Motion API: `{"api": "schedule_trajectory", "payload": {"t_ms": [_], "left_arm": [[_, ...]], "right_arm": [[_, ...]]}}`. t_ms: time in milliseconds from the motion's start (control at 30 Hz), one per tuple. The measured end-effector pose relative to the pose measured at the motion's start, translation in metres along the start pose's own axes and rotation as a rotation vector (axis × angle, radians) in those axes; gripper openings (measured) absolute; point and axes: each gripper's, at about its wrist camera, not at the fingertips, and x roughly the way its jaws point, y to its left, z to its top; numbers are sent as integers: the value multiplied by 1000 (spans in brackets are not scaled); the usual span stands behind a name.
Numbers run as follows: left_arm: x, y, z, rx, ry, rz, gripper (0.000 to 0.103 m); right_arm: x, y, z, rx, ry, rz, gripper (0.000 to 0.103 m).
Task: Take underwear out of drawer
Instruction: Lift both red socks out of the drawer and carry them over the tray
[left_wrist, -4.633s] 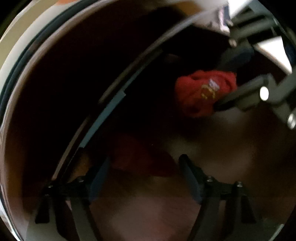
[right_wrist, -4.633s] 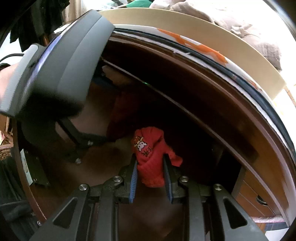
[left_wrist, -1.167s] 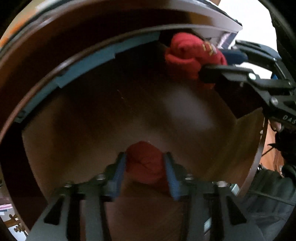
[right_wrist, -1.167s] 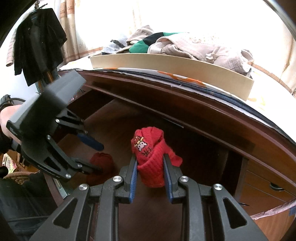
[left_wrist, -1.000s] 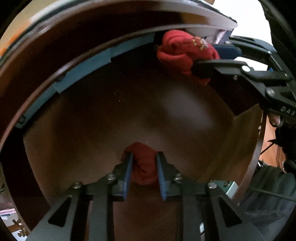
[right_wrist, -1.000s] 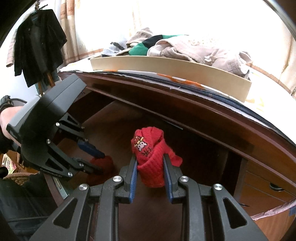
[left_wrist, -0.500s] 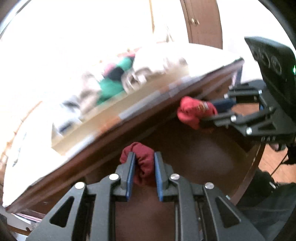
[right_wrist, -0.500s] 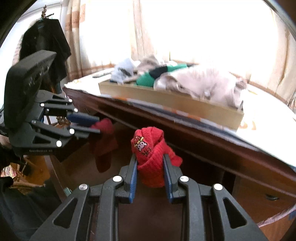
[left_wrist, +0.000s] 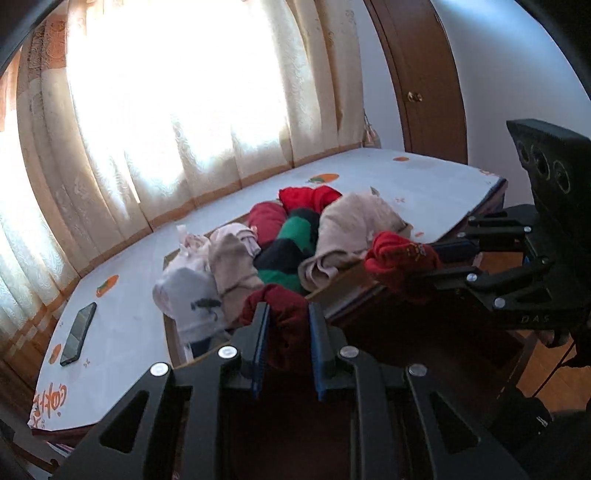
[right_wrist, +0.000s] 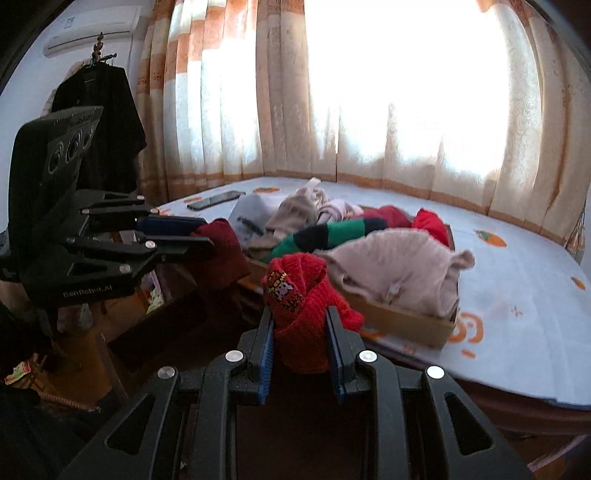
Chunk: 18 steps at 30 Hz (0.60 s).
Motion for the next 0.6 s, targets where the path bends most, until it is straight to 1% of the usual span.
{"api": "schedule_trajectory", "payload": {"t_ms": [200,367,600], "left_arm": [[13,6,13,-14,-35,39,18],[16,19,35,-12,-71,74,18],[30,32,58,-25,-91,90,18]], "right_arm": [[3,-7,19,-4,-29,-9,28],[10,-16,44,-3,-51,-18,28],[25,-29,71,5,-60,-43,28]]}}
